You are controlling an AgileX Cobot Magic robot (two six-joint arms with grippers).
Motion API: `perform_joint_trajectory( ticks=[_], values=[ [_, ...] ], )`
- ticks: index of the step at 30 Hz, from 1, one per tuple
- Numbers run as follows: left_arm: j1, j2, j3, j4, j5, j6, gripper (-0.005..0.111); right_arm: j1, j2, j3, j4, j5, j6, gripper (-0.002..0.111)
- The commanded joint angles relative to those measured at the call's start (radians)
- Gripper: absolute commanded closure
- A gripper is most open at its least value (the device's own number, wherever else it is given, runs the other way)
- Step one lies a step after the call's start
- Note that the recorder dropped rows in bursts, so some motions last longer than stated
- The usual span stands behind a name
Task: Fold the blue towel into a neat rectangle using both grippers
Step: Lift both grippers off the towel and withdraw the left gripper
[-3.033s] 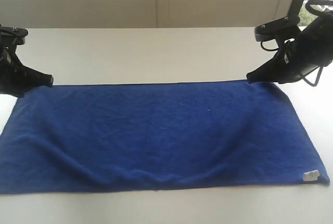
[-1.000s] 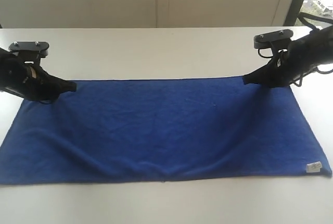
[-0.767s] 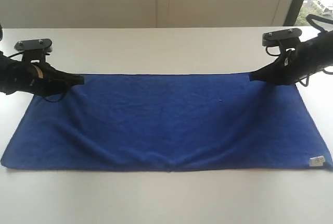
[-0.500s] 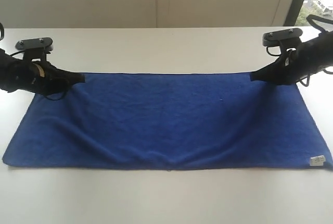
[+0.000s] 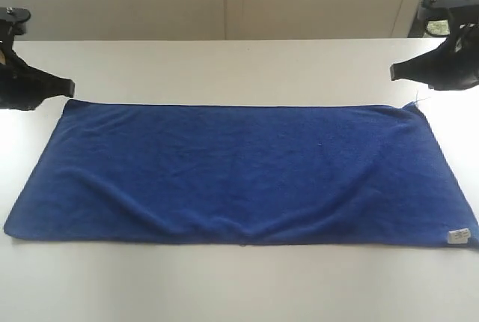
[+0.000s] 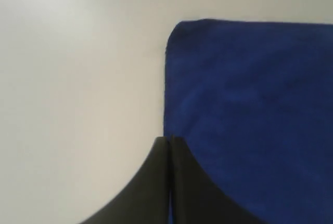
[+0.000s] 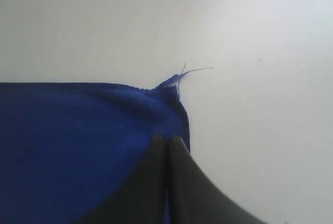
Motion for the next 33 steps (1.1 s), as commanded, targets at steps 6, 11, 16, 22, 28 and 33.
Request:
perform_joint_trajectory(
  ticks=[6,11,16,22,28,33],
  values=[
    [0.002,-0.324,0.129,-0.162,0.219,0.180,0.107,-0.006,-0.253,0.178,0.080,0.015,0.010,0.108],
    [0.002,-0.484,0.234,-0.217,0.231,0.209,0.107,-0.006,-0.360,0.266,0.102,-0.022,0.010,0.108],
    [0.002,-0.651,0.340,-0.225,0.235,0.209,0.107,-0.006,-0.418,0.332,0.113,-0.056,0.010,0.108],
    [0.002,-0.837,0.452,-0.266,0.253,0.209,0.107,-0.006,-0.423,0.361,0.113,-0.070,0.010,0.108],
    [0.002,-1.012,0.527,-0.273,0.300,0.207,0.107,-0.006,-0.421,0.391,0.113,-0.137,0.010,0.108],
    [0.002,-1.104,0.544,-0.272,0.365,0.209,0.107,-0.006,-0.421,0.407,0.113,-0.148,0.010,0.108]
  ],
)
